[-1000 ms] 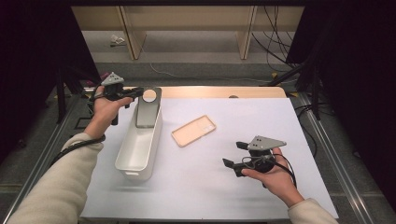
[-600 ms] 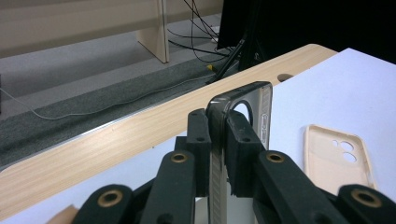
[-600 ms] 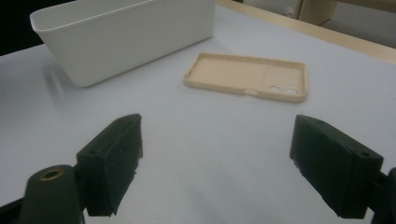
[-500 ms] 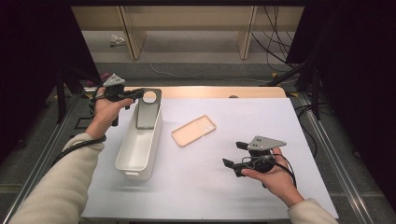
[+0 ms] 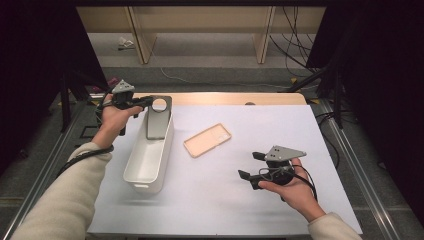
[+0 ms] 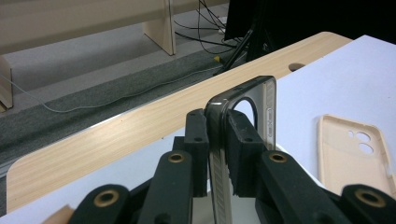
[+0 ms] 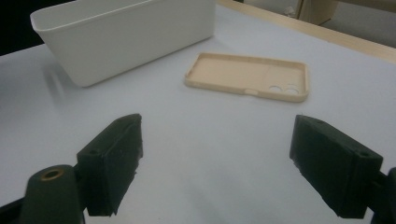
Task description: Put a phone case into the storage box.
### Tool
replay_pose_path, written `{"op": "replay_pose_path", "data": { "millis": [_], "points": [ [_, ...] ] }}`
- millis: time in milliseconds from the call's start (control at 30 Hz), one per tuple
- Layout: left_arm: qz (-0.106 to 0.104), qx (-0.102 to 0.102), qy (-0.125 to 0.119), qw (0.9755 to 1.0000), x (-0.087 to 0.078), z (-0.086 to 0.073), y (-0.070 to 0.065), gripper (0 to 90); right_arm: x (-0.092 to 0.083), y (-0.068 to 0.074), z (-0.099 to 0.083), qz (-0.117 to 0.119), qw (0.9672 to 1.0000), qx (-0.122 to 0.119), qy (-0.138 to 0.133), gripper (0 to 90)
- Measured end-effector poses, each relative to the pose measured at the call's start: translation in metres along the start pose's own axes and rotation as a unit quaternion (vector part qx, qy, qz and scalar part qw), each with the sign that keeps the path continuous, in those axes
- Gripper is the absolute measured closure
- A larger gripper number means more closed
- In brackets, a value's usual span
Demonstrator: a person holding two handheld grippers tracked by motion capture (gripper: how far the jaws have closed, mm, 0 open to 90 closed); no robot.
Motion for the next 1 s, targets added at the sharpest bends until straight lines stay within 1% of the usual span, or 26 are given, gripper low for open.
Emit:
{"op": "replay_pose_path", "data": {
  "millis": [133, 267, 567, 900, 1000],
  "points": [
    [0.004, -0.003, 0.001, 1.0, 0.0002, -0.0009, 0.0017, 78.8, 0.0001, 0.0003, -0.0001, 0.0, 1.0, 0.0, 0.001, 18.1],
    [0.011, 0.004, 0.006, 0.9999, 0.0011, -0.0013, 0.0035, 77.8, 0.0003, 0.0002, -0.0003, 0.0, 1.0, -0.001, 0.001, 18.1],
    [0.03, 0.006, 0.013, 0.9994, 0.004, -0.0025, 0.0071, 74.0, 0.0004, 0.0004, -0.0004, 0.001, 1.0, -0.001, 0.001, 18.1],
    [0.054, 0.025, 0.03, 0.9978, 0.0073, -0.0035, 0.0091, 72.0, 0.0006, 0.0006, -0.0003, 0.002, 1.0, -0.001, 0.001, 18.2],
    [0.056, 0.027, 0.032, 0.9975, 0.0083, -0.0034, 0.0093, 72.0, 0.0006, 0.0004, -0.0006, 0.001, 1.0, -0.001, 0.002, 18.2]
  ]
}}
Point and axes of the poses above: each handheld gripper's, and its own axes: x roughly forward along the jaws, z roughly out of its top, y roughly to its left, the point moved 10 cm from there along x, roughly forward along the jaws, and after that the axes turned 1 degree about z, right-handed, at the moved point
